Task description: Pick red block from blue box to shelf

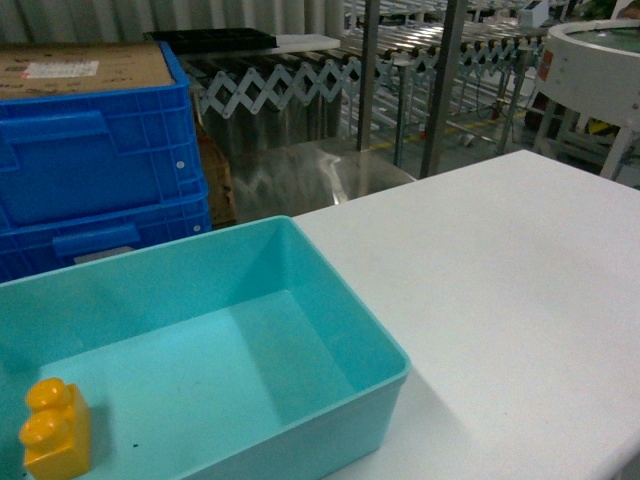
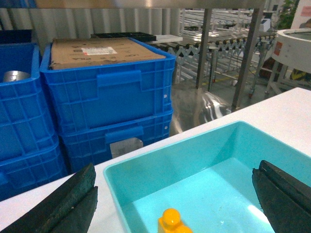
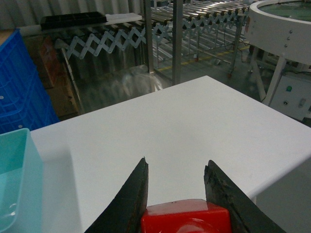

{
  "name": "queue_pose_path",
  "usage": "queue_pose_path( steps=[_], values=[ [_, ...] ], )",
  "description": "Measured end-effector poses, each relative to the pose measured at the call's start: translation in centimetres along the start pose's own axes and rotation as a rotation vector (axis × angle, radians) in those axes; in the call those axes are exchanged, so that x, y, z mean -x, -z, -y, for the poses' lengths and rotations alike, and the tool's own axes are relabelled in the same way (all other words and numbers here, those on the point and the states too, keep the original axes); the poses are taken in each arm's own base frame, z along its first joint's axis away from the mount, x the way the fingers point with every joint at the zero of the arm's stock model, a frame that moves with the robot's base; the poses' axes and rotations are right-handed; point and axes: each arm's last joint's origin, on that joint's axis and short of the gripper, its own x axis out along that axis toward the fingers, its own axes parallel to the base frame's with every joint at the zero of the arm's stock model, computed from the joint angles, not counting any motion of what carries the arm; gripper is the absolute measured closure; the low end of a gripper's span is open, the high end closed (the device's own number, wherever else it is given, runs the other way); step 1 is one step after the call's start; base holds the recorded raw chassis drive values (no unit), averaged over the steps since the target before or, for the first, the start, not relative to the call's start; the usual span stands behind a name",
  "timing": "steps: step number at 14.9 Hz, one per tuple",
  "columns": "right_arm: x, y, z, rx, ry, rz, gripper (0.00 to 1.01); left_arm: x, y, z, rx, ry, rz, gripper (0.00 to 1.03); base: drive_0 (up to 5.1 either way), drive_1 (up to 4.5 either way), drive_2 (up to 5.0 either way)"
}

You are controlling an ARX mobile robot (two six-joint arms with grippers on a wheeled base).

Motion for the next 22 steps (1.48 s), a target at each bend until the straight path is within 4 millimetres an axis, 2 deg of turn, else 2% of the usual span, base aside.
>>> queue_pose_path(
  steps=[22],
  values=[
    [0.0,0.0,0.0,0.0,0.0,0.0,0.73,0.0,0.0,0.0,0.0,0.0,0.0,0.05,-1.6,-1.61,-1.6]
  ],
)
